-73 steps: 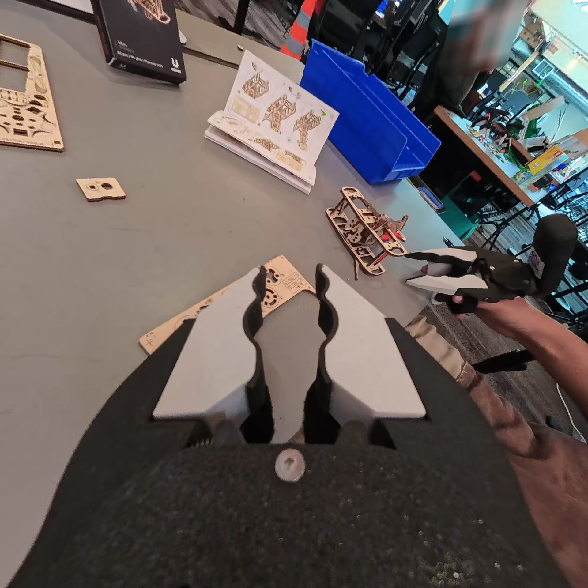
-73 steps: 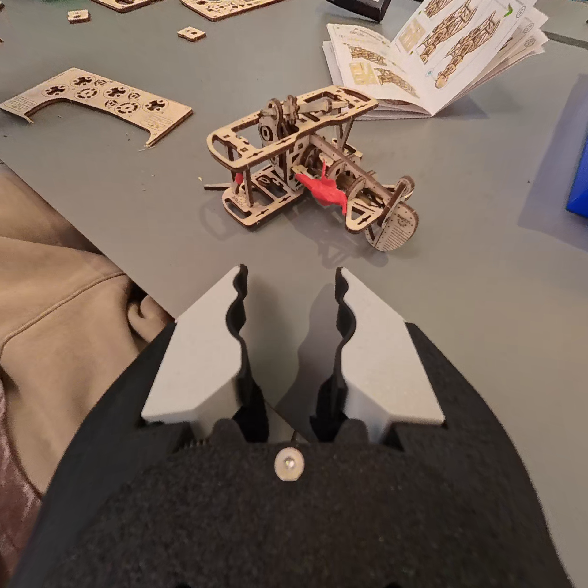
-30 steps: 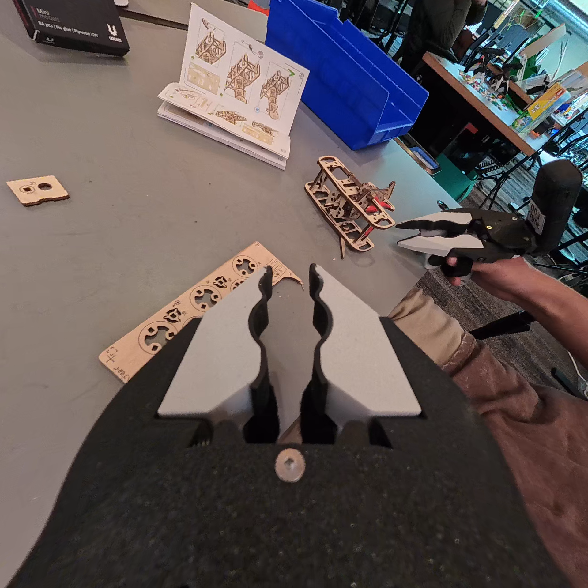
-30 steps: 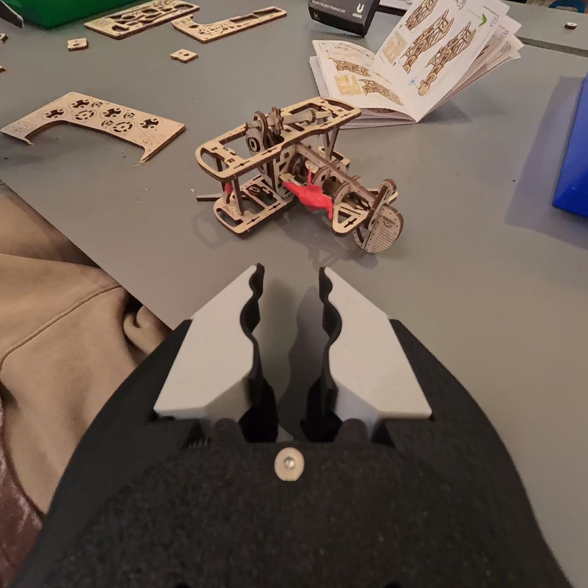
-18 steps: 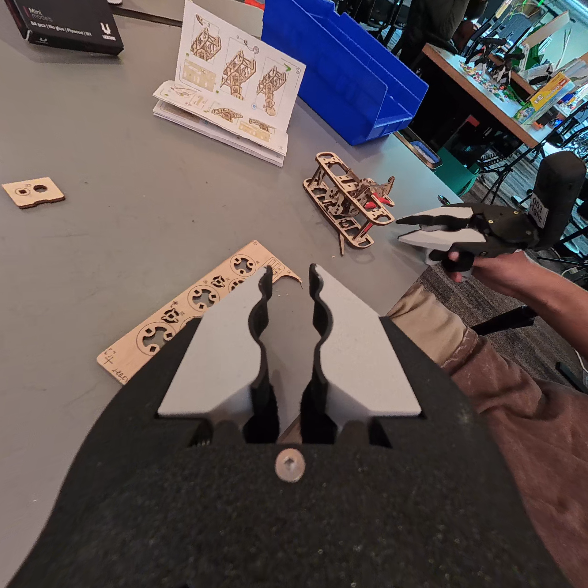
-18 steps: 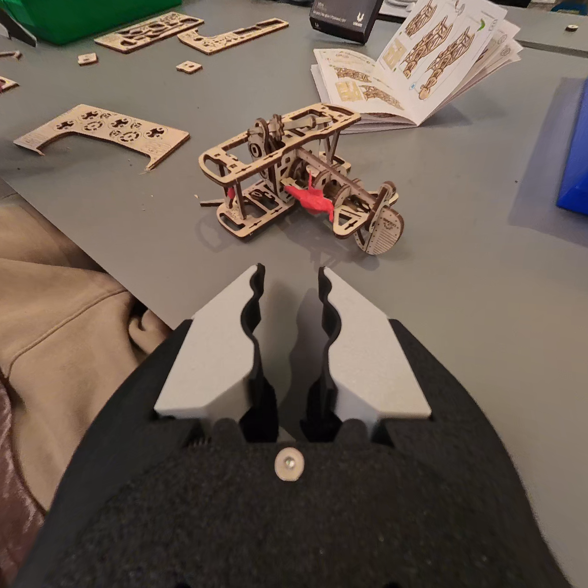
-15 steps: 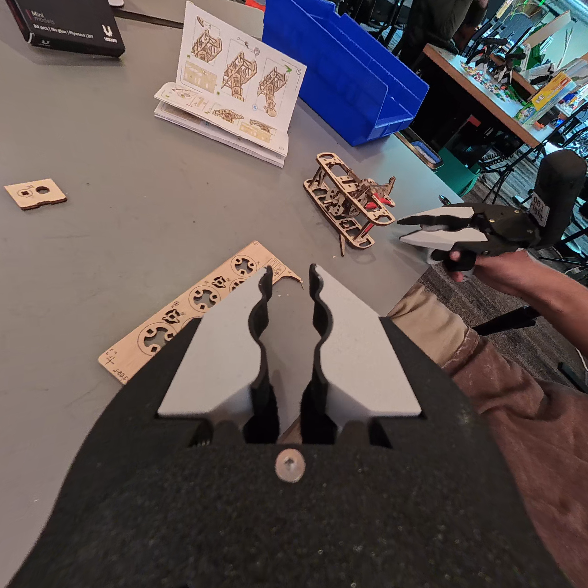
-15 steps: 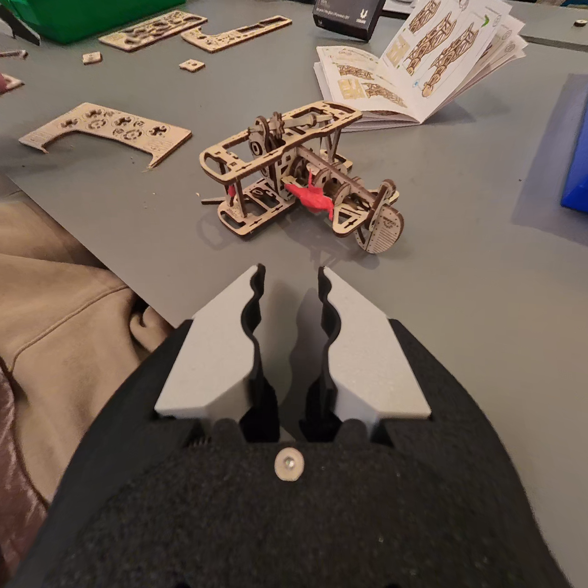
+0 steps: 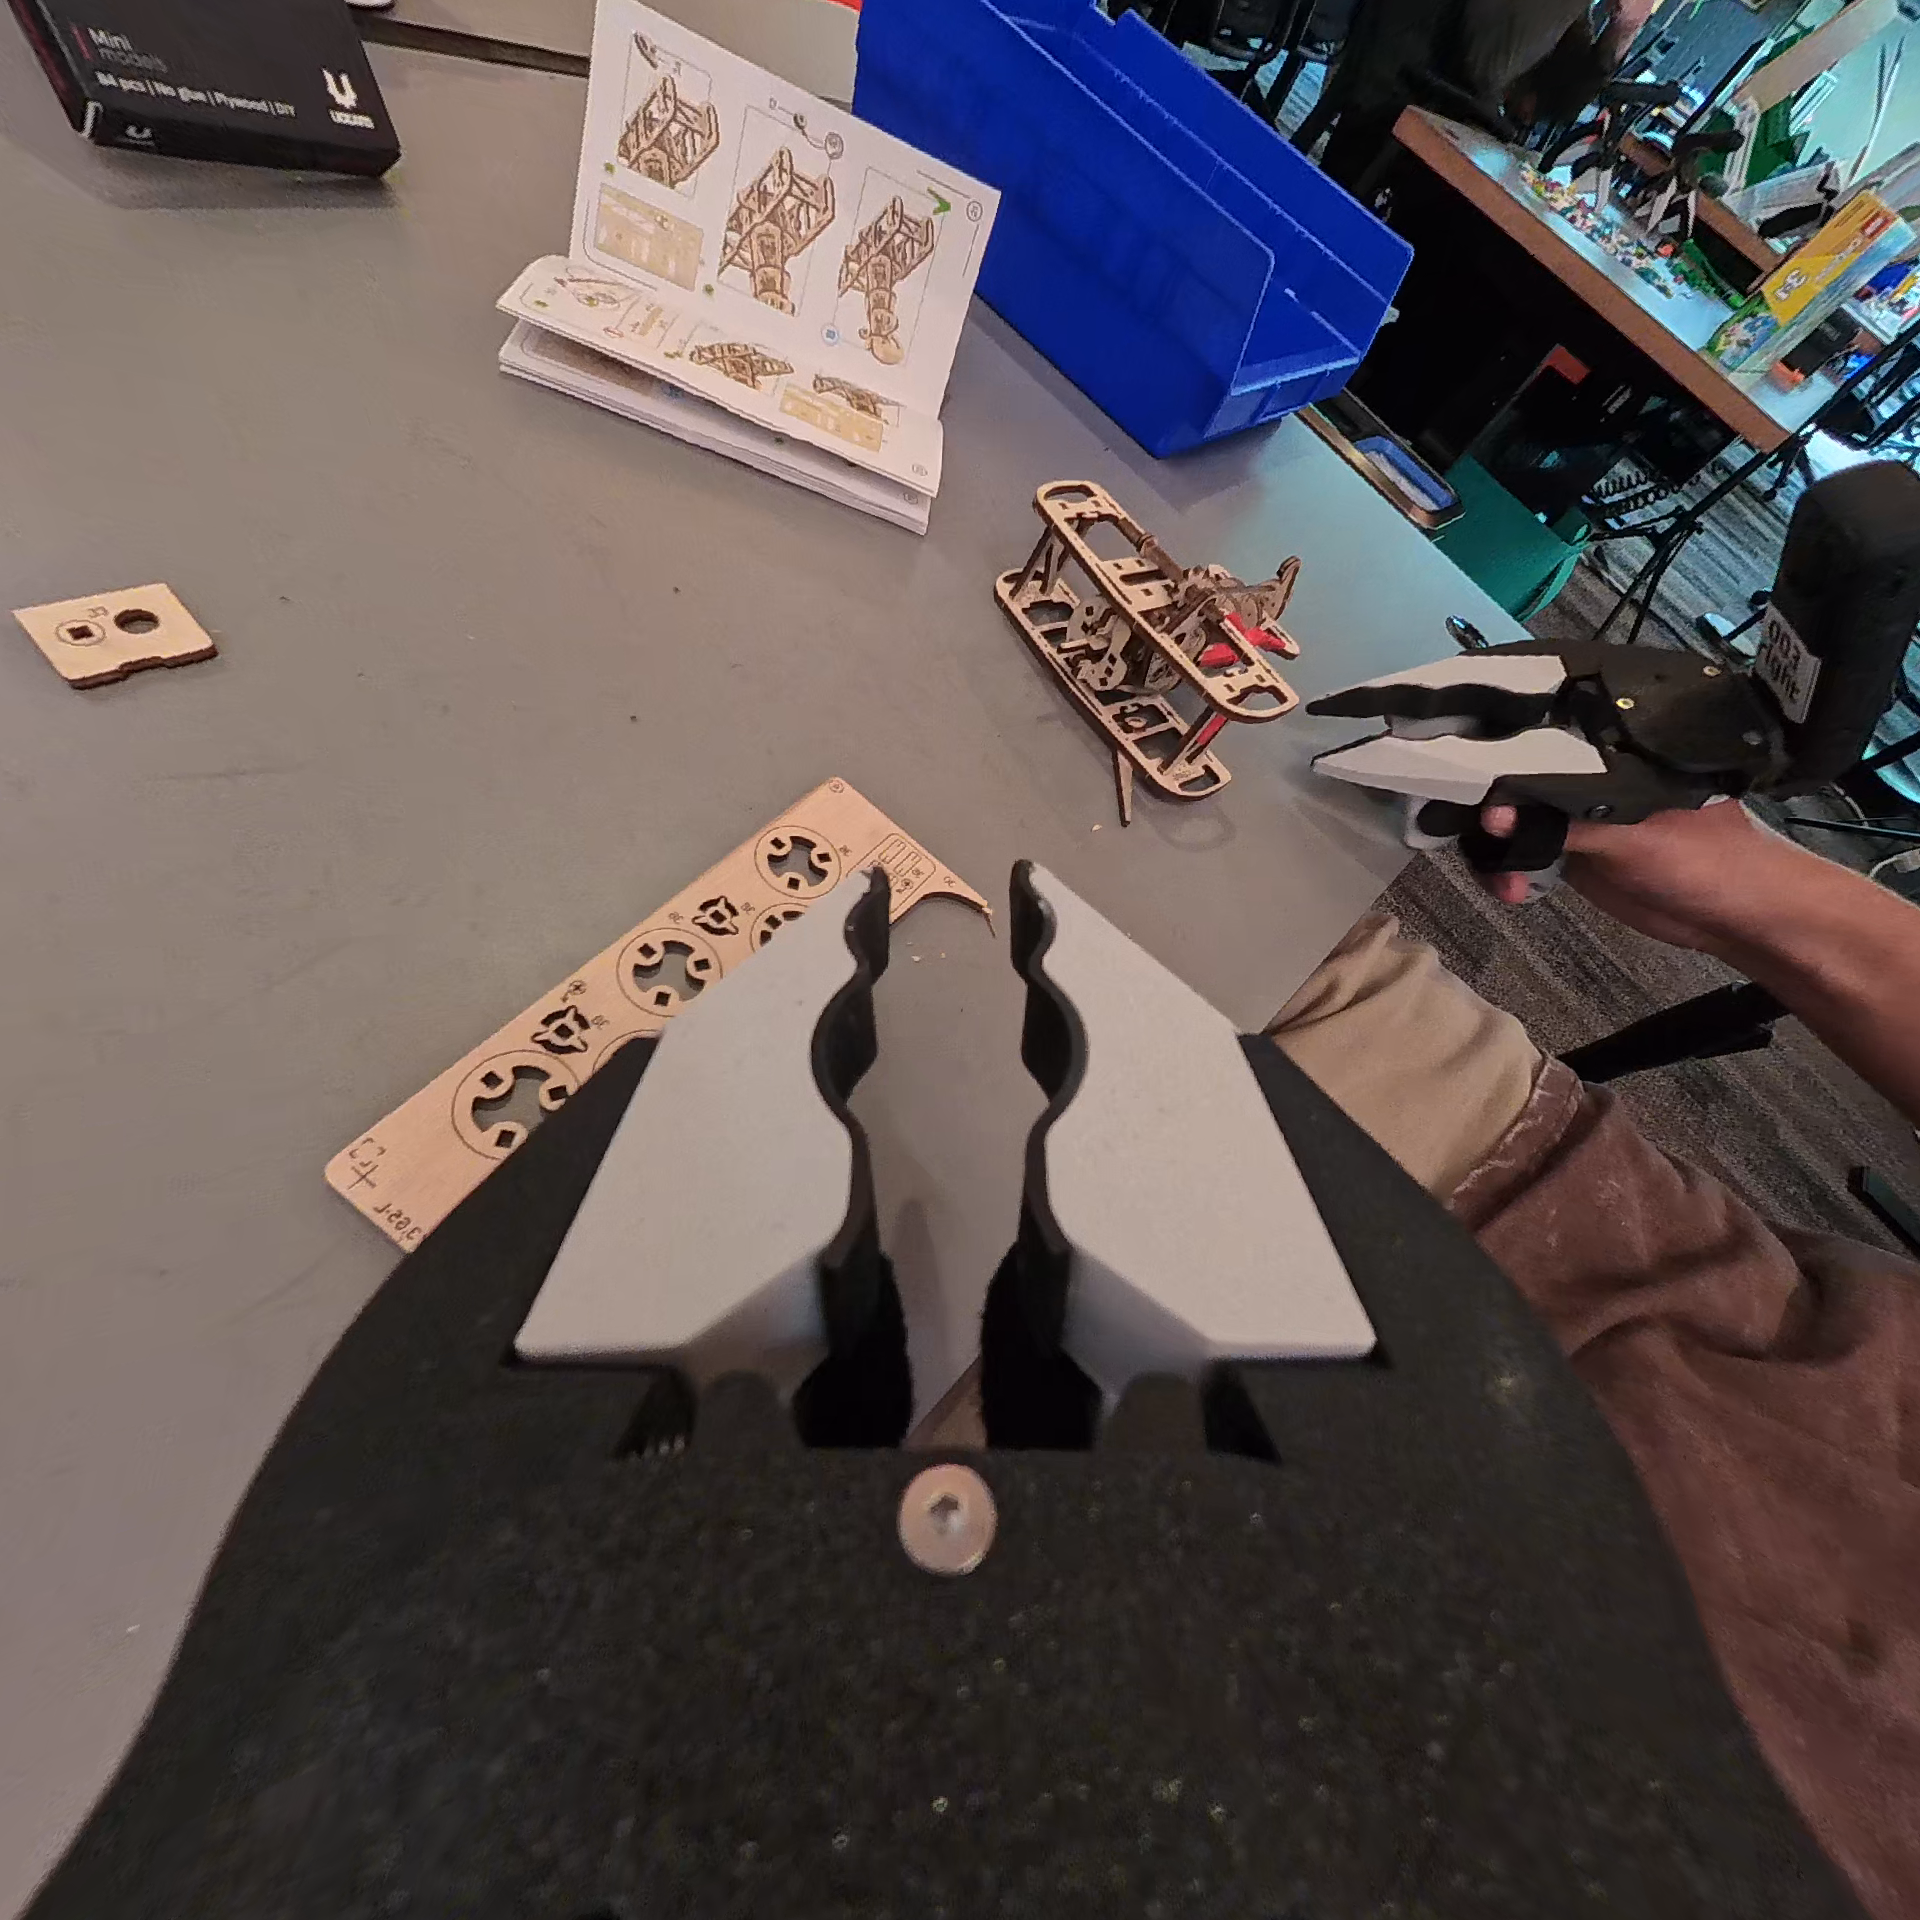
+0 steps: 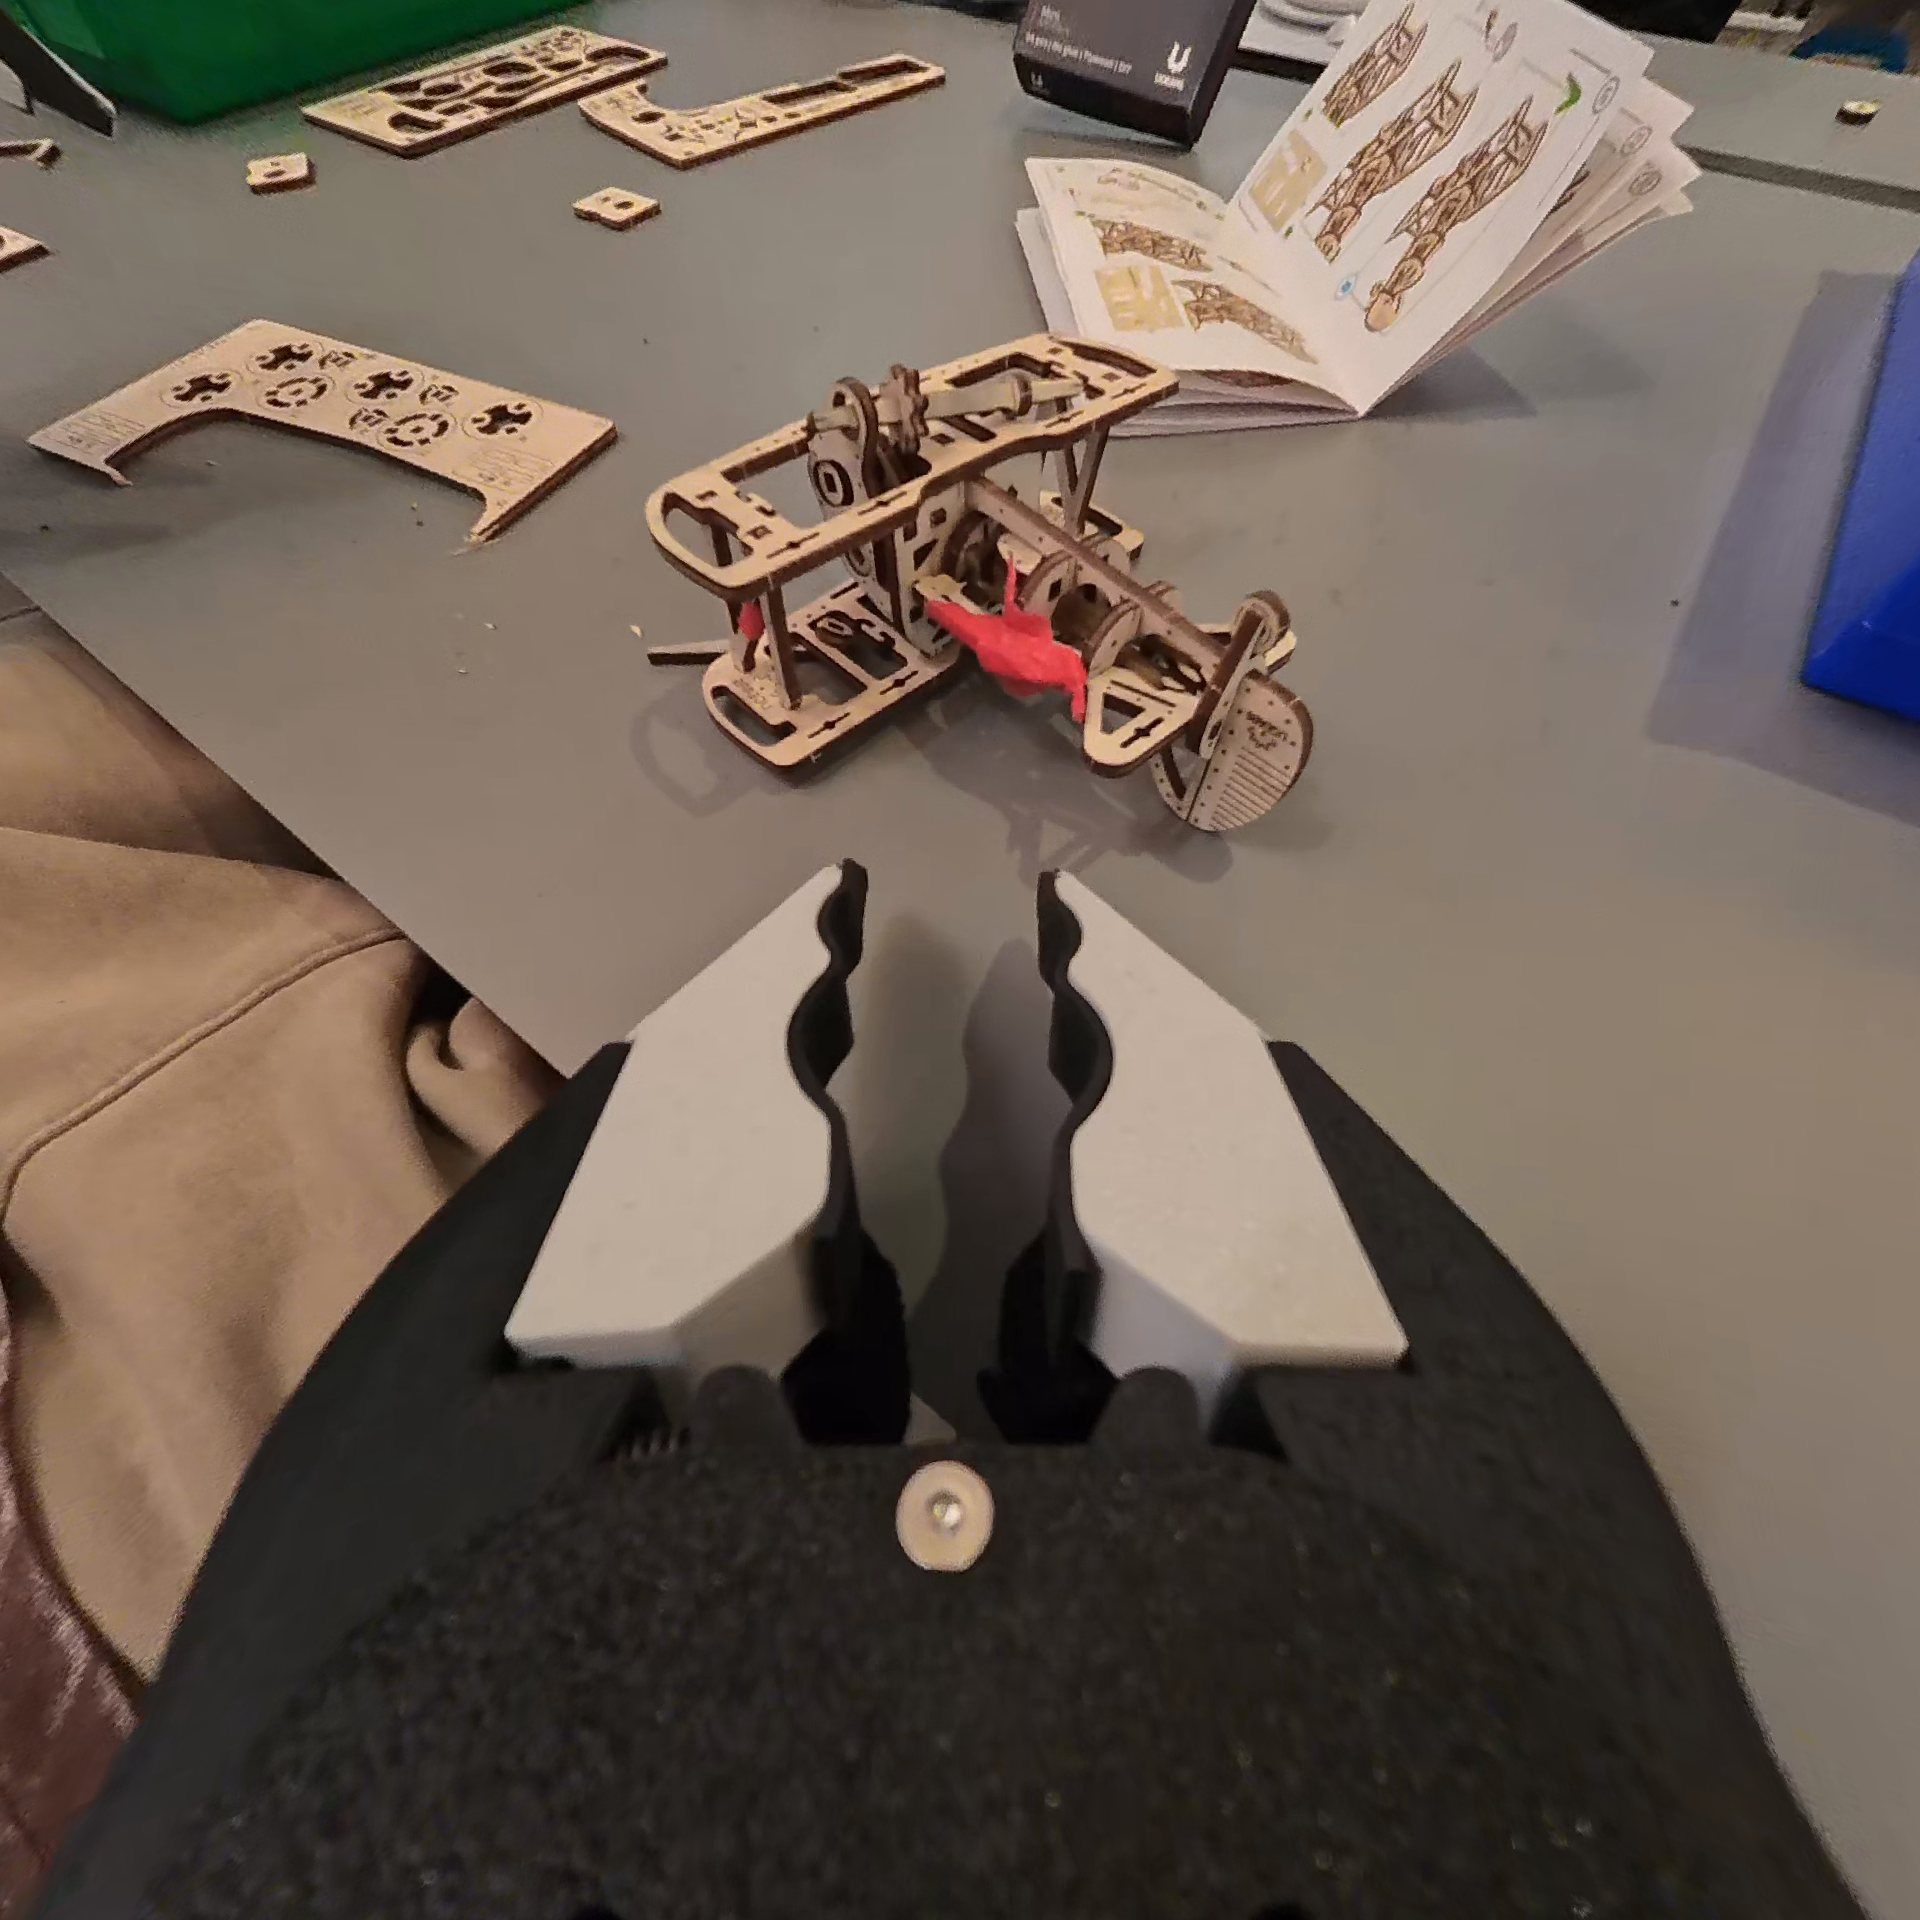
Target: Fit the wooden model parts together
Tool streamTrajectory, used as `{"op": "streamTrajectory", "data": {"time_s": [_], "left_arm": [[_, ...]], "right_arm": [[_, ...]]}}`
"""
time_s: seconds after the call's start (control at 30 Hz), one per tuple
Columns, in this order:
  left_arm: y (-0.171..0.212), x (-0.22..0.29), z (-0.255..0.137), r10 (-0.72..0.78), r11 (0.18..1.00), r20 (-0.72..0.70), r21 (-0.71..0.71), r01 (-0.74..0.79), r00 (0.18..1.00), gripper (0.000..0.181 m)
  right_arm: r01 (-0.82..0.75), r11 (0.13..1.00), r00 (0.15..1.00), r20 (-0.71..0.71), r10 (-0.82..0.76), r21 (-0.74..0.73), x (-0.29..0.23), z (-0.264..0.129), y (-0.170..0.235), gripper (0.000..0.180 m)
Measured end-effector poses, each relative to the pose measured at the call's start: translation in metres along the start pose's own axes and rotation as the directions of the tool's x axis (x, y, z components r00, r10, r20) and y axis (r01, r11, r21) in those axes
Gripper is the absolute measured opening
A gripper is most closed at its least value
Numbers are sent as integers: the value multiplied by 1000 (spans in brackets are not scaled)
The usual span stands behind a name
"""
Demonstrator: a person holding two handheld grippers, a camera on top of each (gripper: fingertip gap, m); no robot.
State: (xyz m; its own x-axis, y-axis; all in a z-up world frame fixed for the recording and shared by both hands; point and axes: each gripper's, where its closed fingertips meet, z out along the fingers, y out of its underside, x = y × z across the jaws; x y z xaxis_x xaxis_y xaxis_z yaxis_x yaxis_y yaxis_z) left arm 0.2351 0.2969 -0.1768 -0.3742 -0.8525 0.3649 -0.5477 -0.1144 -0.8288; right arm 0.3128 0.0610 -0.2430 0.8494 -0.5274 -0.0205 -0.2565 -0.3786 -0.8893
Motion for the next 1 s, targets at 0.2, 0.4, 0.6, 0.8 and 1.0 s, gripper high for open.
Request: {"op": "streamTrajectory", "data": {"time_s": [0.2,0.4,0.6,0.8,1.0], "left_arm": [[0,-1,-1,3,1000,8,-2,-3,1000,20],[-6,-1,-6,167,986,97,-7,-168,981,22],[11,32,16,248,965,2,-91,-247,969,26],[19,54,36,418,899,-2,-140,-414,908,27],[30,76,37,503,851,-57,-143,-505,863,28]], "right_arm": [[7,999,1000,3,-7,-31,-1,1,2,32],[-18,1000,1000,-13,18,-11,5,-11,-12,40],[-2,999,998,-64,5,41,28,-22,-30,42],[-50,998,994,-93,53,32,51,-31,-28,46],[-1,987,1000,13,3,-164,29,-30,-17,48]]}}
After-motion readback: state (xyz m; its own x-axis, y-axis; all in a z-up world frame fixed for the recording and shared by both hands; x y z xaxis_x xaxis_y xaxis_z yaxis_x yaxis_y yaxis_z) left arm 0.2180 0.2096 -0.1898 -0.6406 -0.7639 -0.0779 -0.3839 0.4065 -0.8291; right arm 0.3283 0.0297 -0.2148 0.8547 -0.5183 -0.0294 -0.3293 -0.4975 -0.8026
